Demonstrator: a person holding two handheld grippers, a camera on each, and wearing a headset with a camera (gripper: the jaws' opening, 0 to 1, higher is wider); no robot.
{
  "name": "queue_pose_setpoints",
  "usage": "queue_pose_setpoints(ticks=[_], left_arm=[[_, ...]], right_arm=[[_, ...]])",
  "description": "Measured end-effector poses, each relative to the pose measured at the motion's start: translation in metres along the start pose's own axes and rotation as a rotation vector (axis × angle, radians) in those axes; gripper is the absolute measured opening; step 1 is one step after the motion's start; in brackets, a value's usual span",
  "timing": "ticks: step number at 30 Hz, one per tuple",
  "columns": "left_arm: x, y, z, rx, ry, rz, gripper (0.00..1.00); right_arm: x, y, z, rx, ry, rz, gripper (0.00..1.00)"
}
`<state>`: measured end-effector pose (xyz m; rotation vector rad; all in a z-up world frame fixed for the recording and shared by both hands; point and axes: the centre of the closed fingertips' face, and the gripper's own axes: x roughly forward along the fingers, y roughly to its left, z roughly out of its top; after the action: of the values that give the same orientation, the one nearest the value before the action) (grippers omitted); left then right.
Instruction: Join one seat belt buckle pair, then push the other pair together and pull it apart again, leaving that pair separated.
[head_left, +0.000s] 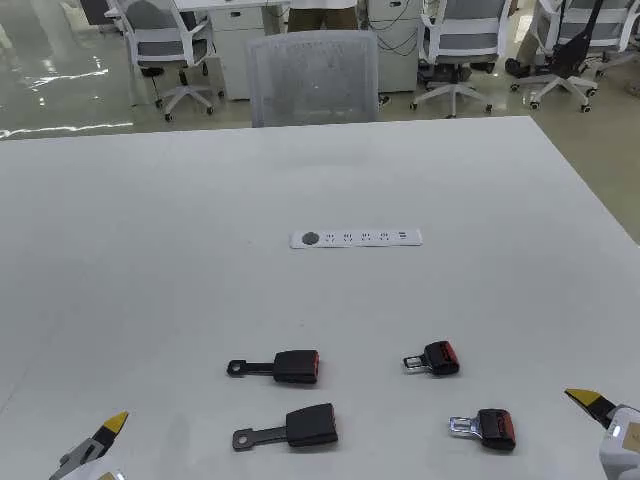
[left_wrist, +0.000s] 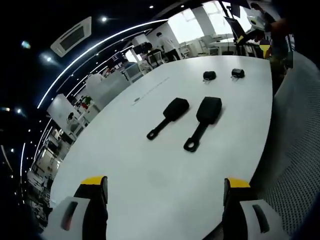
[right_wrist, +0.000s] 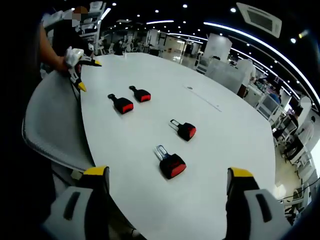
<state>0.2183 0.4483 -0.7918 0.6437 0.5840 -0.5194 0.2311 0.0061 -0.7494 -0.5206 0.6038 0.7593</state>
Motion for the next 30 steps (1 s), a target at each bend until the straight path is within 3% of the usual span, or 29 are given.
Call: queue_pose_setpoints(ticks=[6, 10, 16, 30], left_arm=[[-0.001, 0.003, -0.001, -0.002, 0.008, 0.008, 0.96], [0.001, -0.006, 0.000, 0.047, 0.011, -0.018, 0.95], [0.000, 0.004, -0.002, -0.003, 0.014, 0.006, 0.94], [0.000, 0.003, -0.002, -0.008, 0.017, 0.005, 0.93]], right_arm=[[0.001, 0.004, -0.002, 0.009, 0.002, 0.013, 0.95], [0.002, 0.002, -0.007, 0.011, 0.010, 0.010, 0.95], [0.003, 0.000, -0.009, 0.031, 0.009, -0.004, 0.95], [0.008, 0.004, -0.008, 0.034, 0.011, -0.002, 0.94]])
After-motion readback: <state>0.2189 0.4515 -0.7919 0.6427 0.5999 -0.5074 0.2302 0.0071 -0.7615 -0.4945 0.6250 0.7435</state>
